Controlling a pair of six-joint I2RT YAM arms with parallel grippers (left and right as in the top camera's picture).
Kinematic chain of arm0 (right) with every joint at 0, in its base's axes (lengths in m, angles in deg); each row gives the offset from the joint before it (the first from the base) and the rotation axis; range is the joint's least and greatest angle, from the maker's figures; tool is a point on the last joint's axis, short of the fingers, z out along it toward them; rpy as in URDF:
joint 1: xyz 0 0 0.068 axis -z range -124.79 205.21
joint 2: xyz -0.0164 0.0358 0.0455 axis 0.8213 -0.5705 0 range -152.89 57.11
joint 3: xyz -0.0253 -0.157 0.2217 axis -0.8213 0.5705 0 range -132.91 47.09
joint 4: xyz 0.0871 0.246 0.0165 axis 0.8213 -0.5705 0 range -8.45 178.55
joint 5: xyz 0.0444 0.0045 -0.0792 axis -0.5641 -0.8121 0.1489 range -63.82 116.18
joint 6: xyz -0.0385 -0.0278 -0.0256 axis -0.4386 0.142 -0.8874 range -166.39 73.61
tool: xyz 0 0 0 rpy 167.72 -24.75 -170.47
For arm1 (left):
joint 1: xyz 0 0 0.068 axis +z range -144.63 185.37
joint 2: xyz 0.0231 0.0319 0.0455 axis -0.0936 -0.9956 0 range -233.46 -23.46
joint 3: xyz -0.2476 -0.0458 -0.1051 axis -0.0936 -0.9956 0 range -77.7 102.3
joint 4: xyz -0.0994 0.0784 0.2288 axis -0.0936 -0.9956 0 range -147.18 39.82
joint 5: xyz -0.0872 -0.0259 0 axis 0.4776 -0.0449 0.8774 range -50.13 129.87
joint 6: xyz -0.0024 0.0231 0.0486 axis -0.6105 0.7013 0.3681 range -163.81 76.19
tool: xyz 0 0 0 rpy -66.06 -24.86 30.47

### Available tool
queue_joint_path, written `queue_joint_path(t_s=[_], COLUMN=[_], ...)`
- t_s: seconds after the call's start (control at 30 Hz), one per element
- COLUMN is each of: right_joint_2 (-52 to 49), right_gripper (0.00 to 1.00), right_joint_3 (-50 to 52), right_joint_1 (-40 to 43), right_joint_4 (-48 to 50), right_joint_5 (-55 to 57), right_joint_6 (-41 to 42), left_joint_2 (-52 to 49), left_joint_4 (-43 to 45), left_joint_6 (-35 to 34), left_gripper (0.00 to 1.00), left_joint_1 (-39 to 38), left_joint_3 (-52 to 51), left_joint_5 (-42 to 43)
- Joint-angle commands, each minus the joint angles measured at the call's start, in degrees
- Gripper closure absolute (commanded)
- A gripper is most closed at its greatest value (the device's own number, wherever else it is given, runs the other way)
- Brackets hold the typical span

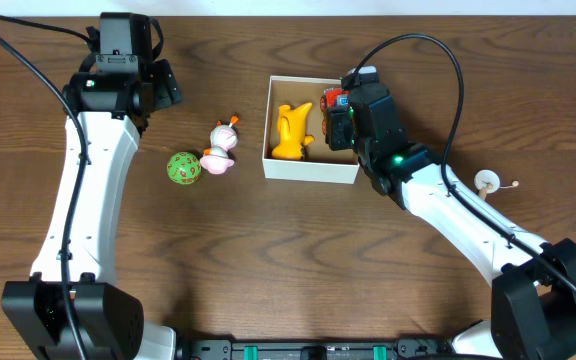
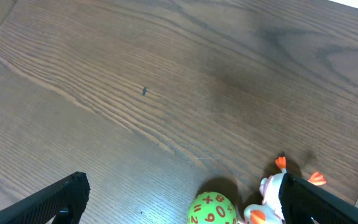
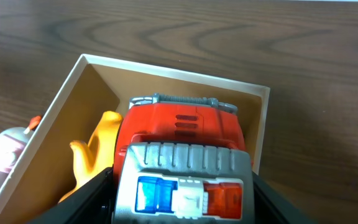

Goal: Pack container
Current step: 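Lower the red truck into the box beside the orange toy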

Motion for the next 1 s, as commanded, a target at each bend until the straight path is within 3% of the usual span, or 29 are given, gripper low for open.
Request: queue_joint_path(t_s=[0.0,0.47,0.97], right_joint_2=[-1.55,-5.40,-5.84], right_gripper=[0.60,0.59,0.60], right_joint_3=[-0.79,-0.79,-0.96], right_joint_1=[0.15,0.11,0.17], right_joint_4=[0.52,0.79,0.09], right_joint_5=[1.25,2.78,3.63], right_joint_6=[3.37,5.90,-0.28], left_joint_2=[-0.07,-0.07,-0.07], left_joint_4=[-0.17,-0.17,-0.17], left_joint_6=[0.09,0.07,0.07], left_gripper=[0.02,0.02,0.02], left_joint_1=[0.20,0.20,0.20], left_joint_3=[0.11,0.11,0.11], left_joint_5=[-0.55,-0.57,-0.57])
